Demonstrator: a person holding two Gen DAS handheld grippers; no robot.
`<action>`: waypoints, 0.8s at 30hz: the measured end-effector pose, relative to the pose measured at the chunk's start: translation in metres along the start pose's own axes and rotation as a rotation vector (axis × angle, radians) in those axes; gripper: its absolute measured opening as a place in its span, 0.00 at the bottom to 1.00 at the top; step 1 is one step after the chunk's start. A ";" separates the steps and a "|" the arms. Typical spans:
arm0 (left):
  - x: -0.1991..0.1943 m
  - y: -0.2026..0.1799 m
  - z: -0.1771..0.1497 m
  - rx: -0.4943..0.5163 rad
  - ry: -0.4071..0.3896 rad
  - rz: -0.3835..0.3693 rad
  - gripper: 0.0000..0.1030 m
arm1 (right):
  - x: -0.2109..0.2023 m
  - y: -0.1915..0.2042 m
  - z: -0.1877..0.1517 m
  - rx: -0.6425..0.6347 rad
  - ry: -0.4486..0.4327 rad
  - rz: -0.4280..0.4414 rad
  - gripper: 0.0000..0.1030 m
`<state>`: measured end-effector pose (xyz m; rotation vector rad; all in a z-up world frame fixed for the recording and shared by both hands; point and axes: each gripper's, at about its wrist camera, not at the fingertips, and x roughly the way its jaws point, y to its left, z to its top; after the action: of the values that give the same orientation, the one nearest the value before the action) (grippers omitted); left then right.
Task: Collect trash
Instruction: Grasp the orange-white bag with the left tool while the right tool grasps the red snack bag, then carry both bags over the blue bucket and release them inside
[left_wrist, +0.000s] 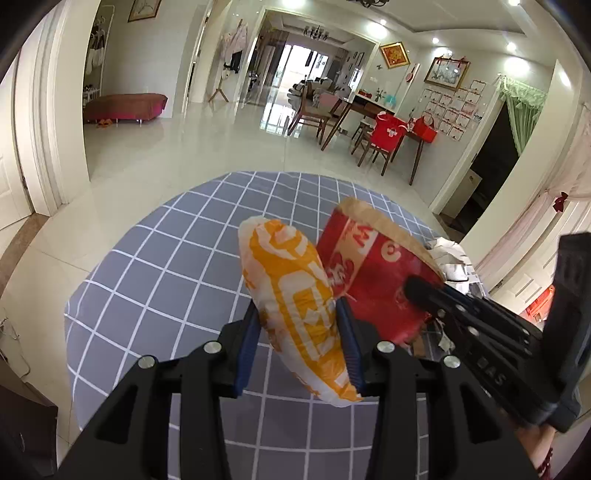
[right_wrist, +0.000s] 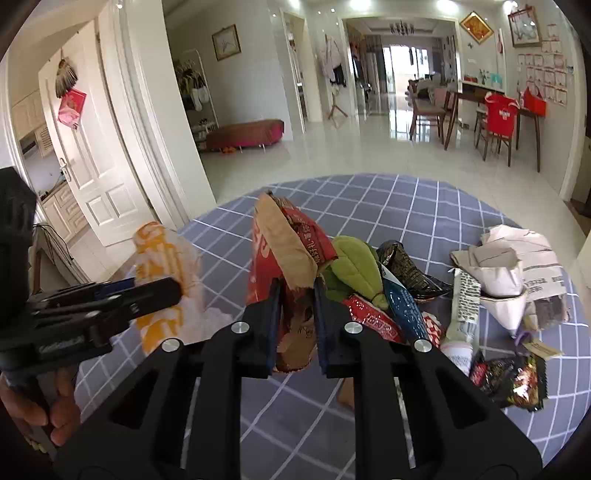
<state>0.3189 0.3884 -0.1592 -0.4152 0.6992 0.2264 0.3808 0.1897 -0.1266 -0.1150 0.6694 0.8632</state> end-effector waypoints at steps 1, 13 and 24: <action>-0.005 -0.004 0.000 0.006 -0.007 0.002 0.39 | -0.004 0.001 0.000 0.003 -0.011 0.005 0.15; -0.062 -0.092 -0.014 0.157 -0.068 -0.089 0.39 | -0.133 -0.035 -0.022 0.117 -0.210 -0.017 0.15; -0.067 -0.272 -0.078 0.433 0.001 -0.281 0.39 | -0.290 -0.138 -0.124 0.319 -0.367 -0.216 0.15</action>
<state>0.3157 0.1065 -0.0887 -0.0955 0.6619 -0.1899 0.2866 -0.1374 -0.0775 0.2498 0.4318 0.5407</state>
